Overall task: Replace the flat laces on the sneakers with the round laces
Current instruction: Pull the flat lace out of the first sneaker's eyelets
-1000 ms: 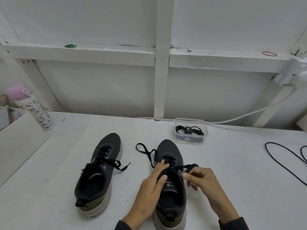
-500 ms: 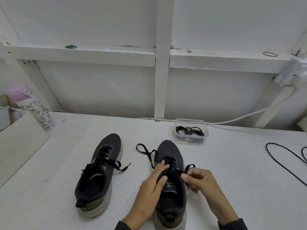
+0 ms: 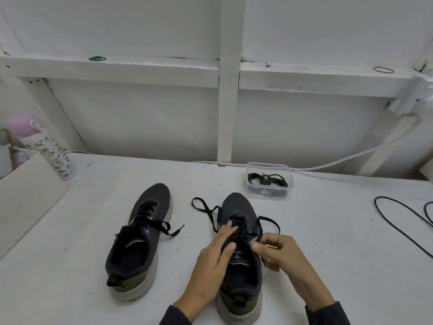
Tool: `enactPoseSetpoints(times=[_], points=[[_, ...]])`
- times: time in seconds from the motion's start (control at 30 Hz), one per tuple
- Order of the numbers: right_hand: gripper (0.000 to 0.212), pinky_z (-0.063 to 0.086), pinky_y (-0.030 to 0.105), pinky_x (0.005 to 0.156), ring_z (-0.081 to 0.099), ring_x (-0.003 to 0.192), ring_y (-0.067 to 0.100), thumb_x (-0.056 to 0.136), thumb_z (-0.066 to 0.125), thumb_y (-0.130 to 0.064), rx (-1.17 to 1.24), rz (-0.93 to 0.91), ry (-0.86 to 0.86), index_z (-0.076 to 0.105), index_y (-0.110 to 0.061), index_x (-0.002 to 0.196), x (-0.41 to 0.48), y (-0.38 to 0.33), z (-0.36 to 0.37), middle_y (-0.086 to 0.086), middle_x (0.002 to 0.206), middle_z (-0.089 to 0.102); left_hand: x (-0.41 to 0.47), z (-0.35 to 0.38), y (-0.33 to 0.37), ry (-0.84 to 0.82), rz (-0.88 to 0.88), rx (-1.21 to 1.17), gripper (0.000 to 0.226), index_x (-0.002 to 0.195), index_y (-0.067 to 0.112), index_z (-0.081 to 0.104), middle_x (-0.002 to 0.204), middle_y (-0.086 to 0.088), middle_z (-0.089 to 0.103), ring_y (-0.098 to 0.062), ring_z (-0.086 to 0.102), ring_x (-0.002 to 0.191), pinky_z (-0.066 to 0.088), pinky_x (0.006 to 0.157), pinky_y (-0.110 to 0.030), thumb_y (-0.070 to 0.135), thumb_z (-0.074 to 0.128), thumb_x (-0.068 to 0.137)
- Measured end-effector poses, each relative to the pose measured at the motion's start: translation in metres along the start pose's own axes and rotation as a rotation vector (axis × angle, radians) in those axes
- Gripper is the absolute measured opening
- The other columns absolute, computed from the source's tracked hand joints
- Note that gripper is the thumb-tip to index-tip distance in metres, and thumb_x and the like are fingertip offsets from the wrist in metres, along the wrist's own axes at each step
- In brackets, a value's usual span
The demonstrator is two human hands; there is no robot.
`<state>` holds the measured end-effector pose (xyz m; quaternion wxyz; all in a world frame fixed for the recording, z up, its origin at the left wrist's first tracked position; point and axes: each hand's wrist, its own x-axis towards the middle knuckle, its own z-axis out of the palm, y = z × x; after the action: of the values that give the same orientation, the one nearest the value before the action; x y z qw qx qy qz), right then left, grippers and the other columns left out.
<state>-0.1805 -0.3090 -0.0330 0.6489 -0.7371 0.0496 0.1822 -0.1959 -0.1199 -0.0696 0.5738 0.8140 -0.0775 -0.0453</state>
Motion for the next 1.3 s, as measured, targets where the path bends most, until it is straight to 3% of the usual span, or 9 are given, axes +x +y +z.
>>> enactPoseSetpoints(times=[0.13,0.23,0.3,0.53,0.67,0.83,1.0,1.17,1.3], points=[[0.021,0.030,0.022,0.049,0.043,0.052,0.015,0.082,0.073,-0.012,0.088,-0.057,0.116,0.062,-0.003,0.067,0.006,-0.002,-0.003,0.006,0.056,0.051,0.001,-0.003,-0.003,-0.016,0.002,-0.010,0.034,0.132,0.046,0.046,0.147,0.030,0.036,0.014,0.027,0.137,0.025,0.114,-0.013,0.036,0.044,0.099],[0.020,0.028,0.024,0.049,0.042,0.053,0.015,0.088,0.067,-0.010,0.285,-0.061,0.400,0.056,-0.007,0.072,0.015,0.000,-0.015,0.005,0.069,0.050,0.001,-0.005,-0.004,-0.028,0.008,-0.012,0.036,0.132,0.046,0.047,0.148,0.029,0.036,0.012,0.028,0.138,0.026,0.115,-0.017,0.042,0.042,0.096],[0.020,0.029,0.025,0.050,0.044,0.053,0.013,0.092,0.063,-0.015,0.382,-0.054,0.460,0.055,-0.009,0.075,0.017,-0.001,-0.021,0.003,0.075,0.051,0.001,-0.004,-0.004,-0.023,0.012,-0.019,0.036,0.132,0.046,0.047,0.146,0.031,0.036,0.011,0.028,0.138,0.025,0.115,-0.016,0.043,0.042,0.096],[0.025,0.031,0.021,0.048,0.047,0.053,0.013,0.077,0.074,-0.032,0.013,0.029,-0.026,0.074,-0.008,0.081,0.000,0.001,0.000,0.008,0.066,0.058,0.001,-0.001,-0.006,0.000,0.030,-0.003,0.033,0.132,0.047,0.047,0.146,0.030,0.037,0.010,0.028,0.139,0.026,0.116,-0.018,0.038,0.044,0.100],[0.016,0.033,0.022,0.047,0.047,0.050,0.015,0.081,0.074,-0.017,0.082,-0.012,0.061,0.067,-0.005,0.073,0.001,-0.001,0.001,0.003,0.057,0.056,0.001,-0.001,-0.007,-0.004,0.020,0.008,0.035,0.134,0.044,0.048,0.145,0.032,0.036,0.011,0.027,0.139,0.026,0.117,-0.020,0.035,0.045,0.100],[0.016,0.039,0.026,0.047,0.048,0.049,0.020,0.090,0.063,-0.013,0.271,-0.032,0.109,0.056,-0.002,0.081,0.000,0.002,0.012,0.013,0.058,0.051,0.001,-0.003,-0.010,-0.006,0.032,0.008,0.035,0.135,0.045,0.048,0.146,0.031,0.037,0.009,0.029,0.139,0.028,0.117,-0.025,0.037,0.044,0.101],[0.019,0.038,0.025,0.044,0.048,0.049,0.018,0.098,0.051,-0.013,0.384,-0.037,0.221,0.057,-0.001,0.085,0.002,0.007,0.021,0.019,0.074,0.059,0.001,-0.001,-0.008,0.004,0.029,0.014,0.034,0.134,0.047,0.047,0.146,0.032,0.037,0.010,0.028,0.139,0.027,0.118,-0.024,0.038,0.044,0.100],[0.028,0.038,0.022,0.053,0.048,0.059,0.012,0.085,0.066,-0.027,0.253,-0.073,0.066,0.069,0.000,0.092,-0.003,0.008,0.016,0.006,0.070,0.060,0.001,-0.001,-0.008,0.010,0.035,0.007,0.035,0.134,0.045,0.048,0.147,0.030,0.037,0.009,0.028,0.139,0.027,0.118,-0.025,0.039,0.045,0.099],[0.017,0.039,0.021,0.054,0.052,0.061,0.012,0.074,0.072,-0.018,0.219,-0.107,0.053,0.078,-0.009,0.087,-0.004,0.011,0.012,0.008,0.074,0.069,0.001,0.000,-0.008,0.013,0.034,0.008,0.037,0.134,0.042,0.049,0.146,0.029,0.039,0.009,0.028,0.139,0.027,0.118,-0.027,0.042,0.044,0.098]])
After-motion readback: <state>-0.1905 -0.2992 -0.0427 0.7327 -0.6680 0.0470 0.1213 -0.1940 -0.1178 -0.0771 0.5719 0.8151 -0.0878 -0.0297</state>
